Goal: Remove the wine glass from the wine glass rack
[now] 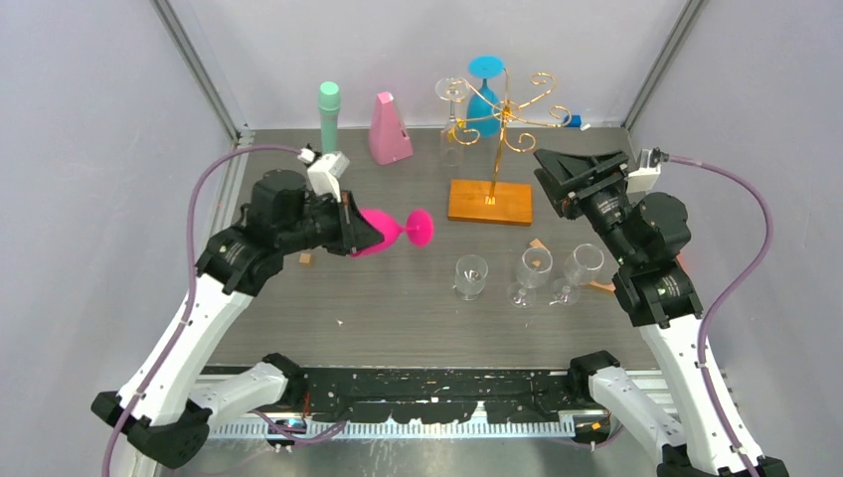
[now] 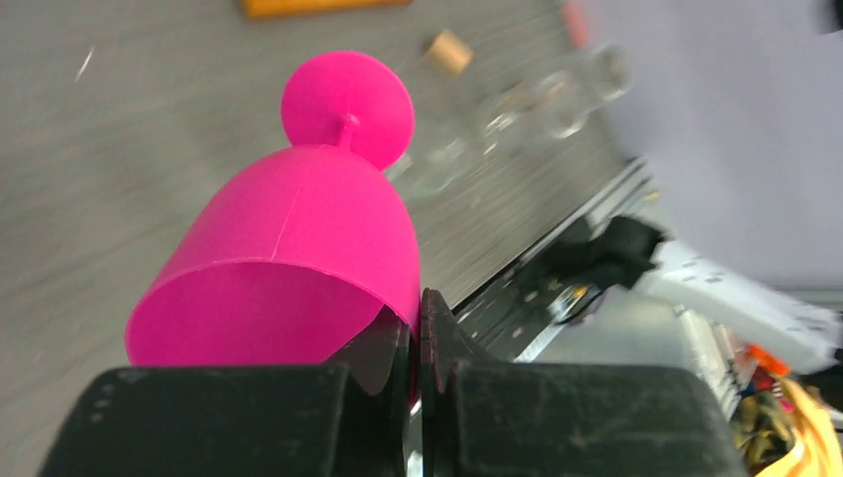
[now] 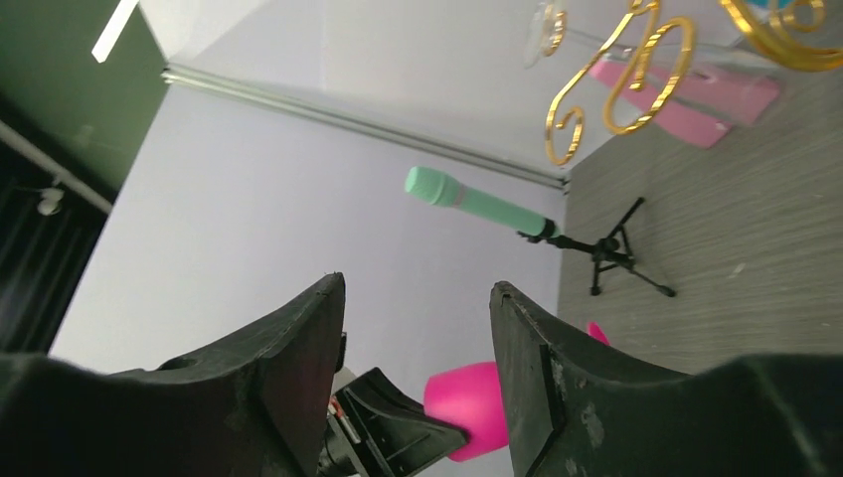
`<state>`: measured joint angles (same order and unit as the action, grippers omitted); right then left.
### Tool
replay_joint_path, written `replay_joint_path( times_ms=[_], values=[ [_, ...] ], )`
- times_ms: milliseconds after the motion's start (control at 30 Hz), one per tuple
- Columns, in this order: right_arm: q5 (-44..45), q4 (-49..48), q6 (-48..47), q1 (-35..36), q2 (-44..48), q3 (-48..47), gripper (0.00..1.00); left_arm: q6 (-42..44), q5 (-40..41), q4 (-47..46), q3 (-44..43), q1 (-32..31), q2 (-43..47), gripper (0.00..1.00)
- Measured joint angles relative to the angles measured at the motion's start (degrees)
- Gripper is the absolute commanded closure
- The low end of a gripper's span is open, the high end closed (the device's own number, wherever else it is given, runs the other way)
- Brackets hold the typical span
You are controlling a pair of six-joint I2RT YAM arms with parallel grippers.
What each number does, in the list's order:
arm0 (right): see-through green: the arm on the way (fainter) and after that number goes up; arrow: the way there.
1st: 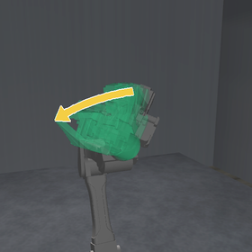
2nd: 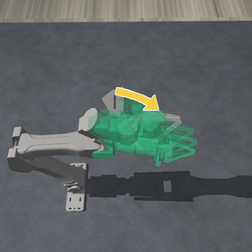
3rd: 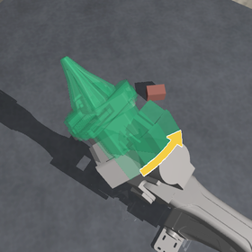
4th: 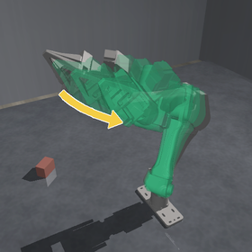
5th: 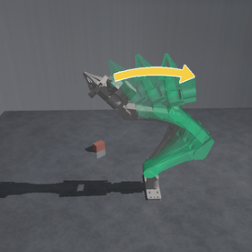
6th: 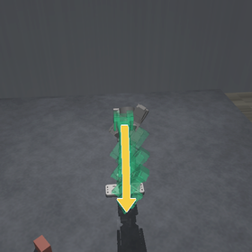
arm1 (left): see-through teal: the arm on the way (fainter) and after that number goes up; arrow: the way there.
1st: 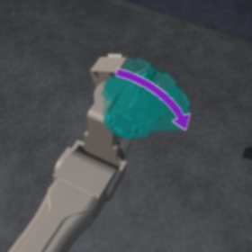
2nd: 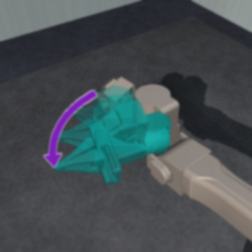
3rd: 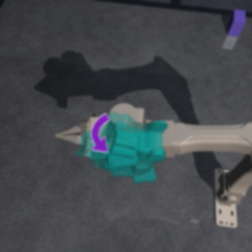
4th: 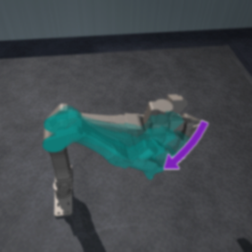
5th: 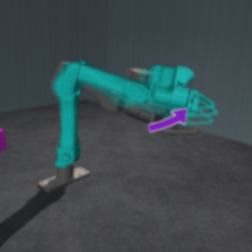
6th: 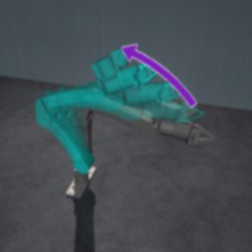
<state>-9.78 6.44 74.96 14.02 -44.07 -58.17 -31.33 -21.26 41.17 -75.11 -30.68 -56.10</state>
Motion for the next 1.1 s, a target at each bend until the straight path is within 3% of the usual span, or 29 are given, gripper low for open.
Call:
replay_joint_path(
  times_ms=[233, 400, 567, 1100],
  values=[
    [5.2, 9.2, -7.2, 0.0, 0.2, -0.6, 0.41, 4.0, 9.5, 14.9, 0.8, -2.7, -6.7, 1.0],
    [7.4, 12.7, -10.1, 0.0, 0.5, -0.6, 0.41, 5.7, 18.6, 22.8, -7.2, -12.0, -17.1, 1.0],
    [10.1, 15.5, -12.4, 0.0, 2.1, -0.6, 0.41, 6.8, 24.2, 26.7, -14.1, -17.4, -27.2, 1.0],
    [14.4, 20.2, -16.4, 0.0, 4.3, -1.3, 0.41, 9.8, 24.5, 28.5, -24.5, -21.9, -46.8, 1.0]
  ],
)
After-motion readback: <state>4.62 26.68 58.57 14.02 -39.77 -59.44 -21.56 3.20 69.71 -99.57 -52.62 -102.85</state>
